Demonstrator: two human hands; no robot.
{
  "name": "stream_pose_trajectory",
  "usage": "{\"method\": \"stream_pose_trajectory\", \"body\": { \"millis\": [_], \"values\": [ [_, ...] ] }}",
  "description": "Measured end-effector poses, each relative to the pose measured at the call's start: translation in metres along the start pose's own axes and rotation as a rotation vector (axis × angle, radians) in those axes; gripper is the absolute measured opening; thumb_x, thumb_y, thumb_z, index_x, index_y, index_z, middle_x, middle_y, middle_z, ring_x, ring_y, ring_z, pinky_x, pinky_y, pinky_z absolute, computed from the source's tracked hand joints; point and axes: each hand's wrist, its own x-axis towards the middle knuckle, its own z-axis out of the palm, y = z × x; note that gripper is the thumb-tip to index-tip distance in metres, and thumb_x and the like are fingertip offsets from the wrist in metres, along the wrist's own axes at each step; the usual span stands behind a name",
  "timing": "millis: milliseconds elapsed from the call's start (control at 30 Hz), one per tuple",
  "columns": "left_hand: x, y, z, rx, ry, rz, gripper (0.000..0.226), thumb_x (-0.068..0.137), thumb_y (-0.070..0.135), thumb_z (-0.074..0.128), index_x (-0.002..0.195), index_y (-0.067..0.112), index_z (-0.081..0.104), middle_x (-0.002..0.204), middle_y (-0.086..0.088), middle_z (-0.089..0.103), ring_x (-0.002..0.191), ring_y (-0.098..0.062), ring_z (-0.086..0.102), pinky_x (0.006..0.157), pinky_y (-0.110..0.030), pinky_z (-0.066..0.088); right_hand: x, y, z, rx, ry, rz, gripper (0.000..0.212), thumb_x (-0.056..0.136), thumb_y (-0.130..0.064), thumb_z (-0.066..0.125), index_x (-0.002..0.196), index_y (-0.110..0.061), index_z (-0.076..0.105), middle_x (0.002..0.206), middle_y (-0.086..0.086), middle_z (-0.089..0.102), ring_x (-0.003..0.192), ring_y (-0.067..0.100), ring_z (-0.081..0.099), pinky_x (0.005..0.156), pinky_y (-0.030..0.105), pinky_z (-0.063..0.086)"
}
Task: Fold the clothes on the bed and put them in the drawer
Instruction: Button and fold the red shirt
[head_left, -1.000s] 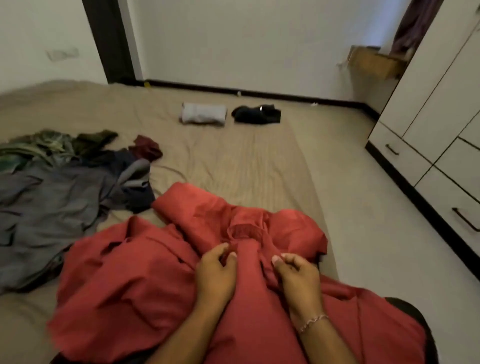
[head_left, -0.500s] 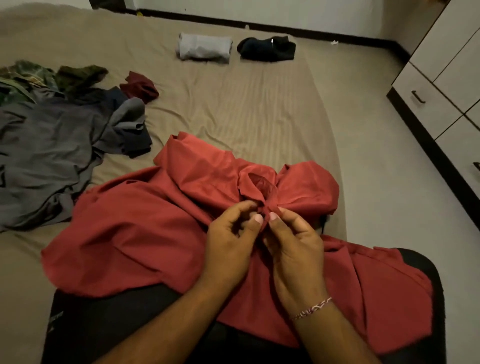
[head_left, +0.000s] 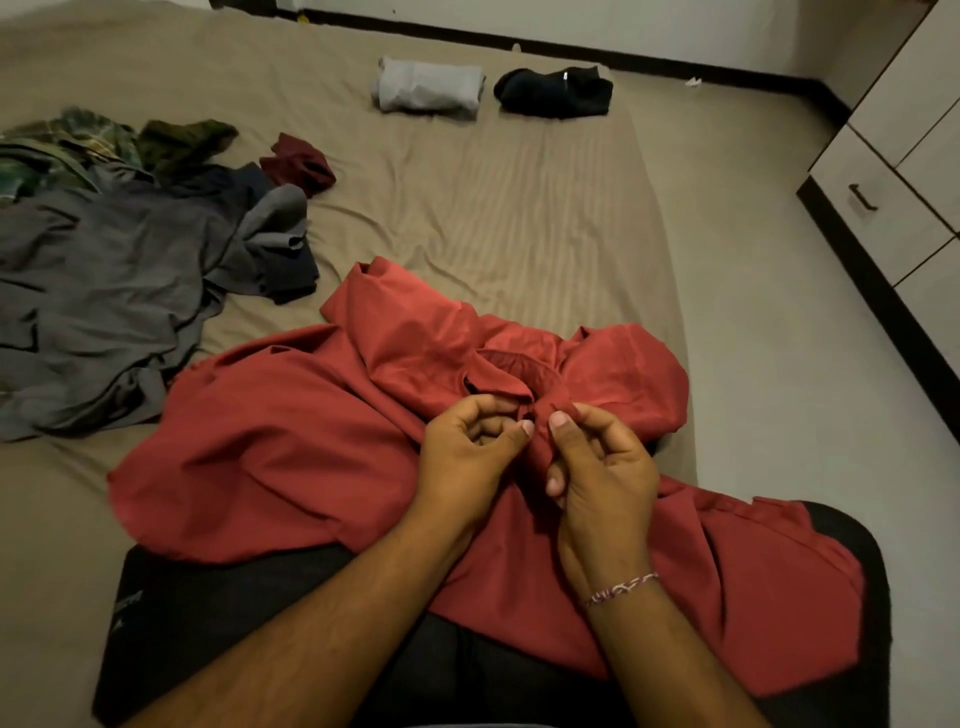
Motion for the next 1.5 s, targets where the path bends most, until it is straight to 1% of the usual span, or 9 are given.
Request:
{"method": "stream_pose_trajectory", "body": {
  "millis": [167,433,567,733,933,1133,1267,1400,1500],
  "values": [
    [0.005,-0.007,-0.005,0.064,-0.023,-0.043,0.014,0.091,-0.002,0.072,0.104,0.0,0.076,0.093,-0.018,0.077,0.081,-0.022,0.068,0.08,-0.037,0.056,0.001,0.007,0.002,-0.05,0.002,-0.031,0.009,0.093,-0.004,0.072,0.101,-0.008,0.071,0.078,0.013,0.074,0.055,0.017,0.065,0.048,0.023,0.05],
    [0.013,-0.008,-0.007,0.084,-0.052,-0.018,0.012,0.096,0.009,0.068,0.092,-0.003,0.069,0.089,-0.035,0.067,0.077,-0.026,0.058,0.073,-0.041,0.048,0.0,0.008,0.005,-0.258,-0.042,-0.182,0.014,0.09,0.002,0.074,0.091,-0.012,0.072,0.078,-0.006,0.076,0.068,0.0,0.068,0.063,0.015,0.053],
    [0.011,-0.008,-0.006,-0.153,-0.129,-0.181,0.021,0.093,-0.004,0.067,0.112,0.002,0.072,0.097,-0.026,0.068,0.089,-0.034,0.061,0.081,-0.038,0.049,0.005,0.009,0.003,-0.298,-0.03,-0.221,0.015,0.094,-0.001,0.071,0.093,-0.016,0.07,0.08,-0.004,0.076,0.069,0.007,0.07,0.063,0.02,0.055],
    [0.013,-0.004,-0.008,-0.046,-0.067,-0.133,0.018,0.095,0.002,0.067,0.089,0.014,0.078,0.075,-0.008,0.069,0.061,-0.018,0.052,0.058,-0.029,0.041,0.011,0.011,0.003,-0.171,-0.004,-0.141,0.008,0.101,-0.004,0.06,0.101,-0.012,0.06,0.071,0.007,0.069,0.055,0.02,0.069,0.049,0.024,0.052],
    [0.019,-0.003,-0.008,0.075,0.025,0.017,0.018,0.096,-0.001,0.066,0.086,0.012,0.058,0.062,0.004,0.055,0.055,-0.009,0.044,0.048,-0.022,0.04,0.013,0.012,0.003,-0.184,-0.015,-0.19,0.019,0.09,0.005,0.073,0.094,-0.013,0.068,0.083,-0.003,0.076,0.077,0.009,0.071,0.069,0.02,0.057],
    [0.011,0.001,-0.006,-0.162,-0.063,-0.04,0.021,0.092,-0.005,0.068,0.113,0.001,0.067,0.087,-0.011,0.074,0.081,-0.02,0.069,0.079,-0.031,0.058,0.012,0.019,0.005,-0.305,-0.078,-0.235,0.016,0.089,0.002,0.076,0.095,-0.012,0.069,0.086,0.0,0.075,0.076,0.007,0.07,0.07,0.021,0.056],
    [0.009,0.001,-0.006,-0.225,-0.049,-0.129,0.017,0.089,-0.002,0.072,0.106,-0.004,0.072,0.103,-0.027,0.075,0.092,-0.033,0.07,0.089,-0.04,0.057,0.014,0.019,0.002,-0.266,-0.074,-0.233,0.017,0.089,0.006,0.073,0.094,-0.01,0.071,0.083,-0.002,0.075,0.076,0.007,0.069,0.07,0.019,0.055],
    [0.005,0.002,-0.005,-0.083,-0.039,-0.106,0.004,0.089,0.005,0.077,0.084,0.005,0.078,0.082,-0.019,0.075,0.073,-0.021,0.068,0.07,-0.031,0.054,0.011,0.018,0.004,-0.218,-0.033,-0.239,0.019,0.088,0.008,0.074,0.095,-0.01,0.073,0.087,-0.001,0.078,0.081,0.009,0.072,0.075,0.021,0.057],
    [0.004,0.006,-0.004,-0.041,0.01,-0.096,0.034,0.09,0.006,0.076,0.058,0.019,0.072,0.058,-0.001,0.064,0.05,-0.008,0.055,0.052,-0.022,0.044,0.009,0.016,0.005,-0.193,0.016,-0.262,0.021,0.087,0.006,0.075,0.097,-0.012,0.076,0.097,0.003,0.079,0.095,0.015,0.075,0.087,0.025,0.059]
  ]
}}
